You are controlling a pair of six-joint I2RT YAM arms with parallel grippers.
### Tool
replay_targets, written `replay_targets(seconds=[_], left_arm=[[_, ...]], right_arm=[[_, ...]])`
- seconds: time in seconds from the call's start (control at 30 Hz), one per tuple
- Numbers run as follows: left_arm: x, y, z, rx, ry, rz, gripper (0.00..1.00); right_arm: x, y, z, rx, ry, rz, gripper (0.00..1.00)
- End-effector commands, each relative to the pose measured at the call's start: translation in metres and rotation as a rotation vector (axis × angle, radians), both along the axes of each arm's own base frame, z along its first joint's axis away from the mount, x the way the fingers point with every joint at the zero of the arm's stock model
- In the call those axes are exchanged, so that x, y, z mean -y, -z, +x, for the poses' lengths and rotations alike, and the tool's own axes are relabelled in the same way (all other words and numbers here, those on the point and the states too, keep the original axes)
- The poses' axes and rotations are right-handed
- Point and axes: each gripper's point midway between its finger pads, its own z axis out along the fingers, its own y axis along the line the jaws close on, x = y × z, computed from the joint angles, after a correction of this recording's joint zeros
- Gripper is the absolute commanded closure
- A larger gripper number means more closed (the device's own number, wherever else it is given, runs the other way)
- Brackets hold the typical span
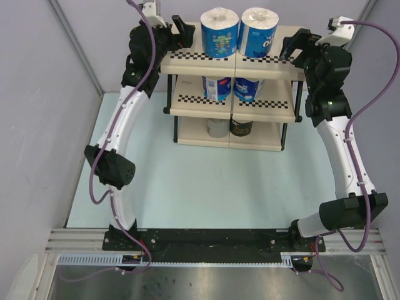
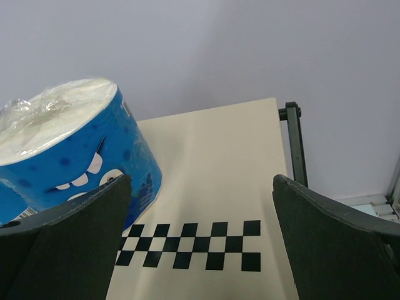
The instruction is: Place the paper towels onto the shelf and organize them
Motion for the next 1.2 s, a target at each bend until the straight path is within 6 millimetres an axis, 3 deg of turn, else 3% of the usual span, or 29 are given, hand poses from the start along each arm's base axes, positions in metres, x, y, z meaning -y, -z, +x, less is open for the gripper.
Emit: replay_targets(seconds=[0.0, 0.03, 0.07, 0.1, 0.2, 0.23, 0.27, 0.3, 0.33, 0.37, 0.4, 0.43, 0.47, 0.5, 0.53, 0.57, 0.6, 0.63, 0.67, 0.7, 0.73, 0.77, 0.8, 0.83, 0.87, 0.9, 0.93, 1.0, 1.17], left_arm=[[-0.061, -0.058, -0.039, 0.082, -0.149, -0.051, 0.00], [-0.066, -0.059, -0.044, 0.080, -0.161, -0.049, 0.00], [-0.074, -0.076, -0.063, 0.109, -0.173, -0.061, 0.00], [-0.078, -0.064, -0.063, 0.079, -0.191, -0.049, 0.00], [-0.091, -0.067, -0.097, 0.056, -0.206, -0.049, 0.00], [-0.095, -0.065, -0.106, 0.039, -0.216, -0.055, 0.00], [-0.098, -0.061, -0.116, 0.013, -0.219, -0.057, 0.00], [-0.104, -0.052, -0.139, -0.031, -0.215, -0.073, 0.00], [-0.103, -0.043, -0.149, -0.057, -0.199, -0.076, 0.00], [-0.105, -0.037, -0.163, -0.069, -0.187, -0.082, 0.00], [-0.108, -0.018, -0.185, -0.105, -0.173, -0.102, 0.00], [-0.109, -0.010, -0.200, -0.116, -0.158, -0.114, 0.00], [-0.111, 0.001, -0.211, -0.129, -0.149, -0.124, 0.00], [-0.110, 0.042, -0.215, -0.212, -0.149, -0.124, 0.00], [-0.118, 0.034, -0.245, -0.170, -0.145, -0.151, 0.00], [-0.121, 0.047, -0.255, -0.187, -0.143, -0.154, 0.00], [-0.123, 0.080, -0.263, -0.254, -0.151, -0.140, 0.00], [-0.130, 0.081, -0.283, -0.236, -0.156, -0.146, 0.00], [-0.136, 0.092, -0.292, -0.253, -0.180, -0.139, 0.00], [-0.143, 0.122, -0.299, -0.330, -0.213, -0.115, 0.00], [-0.151, 0.125, -0.313, -0.326, -0.235, -0.124, 0.00], [-0.156, 0.136, -0.319, -0.352, -0.261, -0.117, 0.00], [-0.161, 0.160, -0.326, -0.419, -0.286, -0.092, 0.00], [-0.165, 0.168, -0.332, -0.433, -0.299, -0.085, 0.00], [-0.169, 0.171, -0.342, -0.431, -0.306, -0.086, 0.00], [-0.172, 0.188, -0.349, -0.474, -0.318, -0.069, 0.00], [-0.174, 0.194, -0.354, -0.486, -0.321, -0.068, 0.00], [-0.177, 0.211, -0.368, -0.510, -0.322, -0.069, 0.00], [-0.177, 0.242, -0.392, -0.556, -0.304, -0.118, 0.00]], right_arm=[[0.014, -0.040, -0.026, 0.110, 0.035, 0.026, 0.00], [0.015, -0.042, -0.028, 0.113, 0.036, 0.028, 0.00], [0.016, -0.043, -0.030, 0.113, 0.036, 0.028, 0.00], [0.016, -0.046, -0.036, 0.119, 0.035, 0.032, 0.00], [0.017, -0.047, -0.046, 0.113, 0.031, 0.044, 0.00], [0.017, -0.053, -0.059, 0.126, 0.025, 0.057, 0.00], [0.017, -0.039, -0.061, 0.085, 0.022, 0.060, 0.00], [0.016, -0.032, -0.066, 0.070, 0.015, 0.070, 0.00], [0.015, -0.037, -0.086, 0.091, -0.009, 0.091, 0.00], [0.012, -0.032, -0.094, 0.089, -0.030, 0.093, 0.00], [0.008, -0.007, -0.098, 0.045, -0.049, 0.090, 0.00], [0.005, -0.012, -0.120, 0.069, -0.085, 0.101, 0.00], [0.003, -0.004, -0.130, 0.049, -0.097, 0.107, 0.00], [0.001, 0.014, -0.135, 0.005, -0.105, 0.112, 0.00], [0.000, 0.019, -0.142, -0.009, -0.112, 0.112, 0.00], [0.002, 0.026, -0.159, -0.035, -0.109, 0.117, 0.00], [0.004, 0.036, -0.165, -0.064, -0.096, 0.123, 0.00], [0.006, 0.049, -0.174, -0.109, -0.089, 0.123, 0.00], [0.007, 0.048, -0.188, -0.104, -0.091, 0.143, 0.00], [0.009, 0.063, -0.193, -0.139, -0.080, 0.152, 0.00], [0.009, 0.076, -0.200, -0.181, -0.081, 0.165, 0.00], [0.009, 0.077, -0.215, -0.170, -0.090, 0.195, 0.00], [0.006, 0.088, -0.220, -0.194, -0.108, 0.203, 0.00], [0.002, 0.109, -0.222, -0.246, -0.120, 0.208, 0.00], [0.000, 0.119, -0.227, -0.262, -0.134, 0.213, 0.00], [-0.005, 0.121, -0.238, -0.259, -0.170, 0.230, 0.00], [-0.006, 0.140, -0.241, -0.306, -0.167, 0.235, 0.00], [-0.015, 0.150, -0.257, -0.325, -0.228, 0.260, 0.00], [-0.016, 0.192, -0.289, -0.384, -0.251, 0.307, 0.00]])
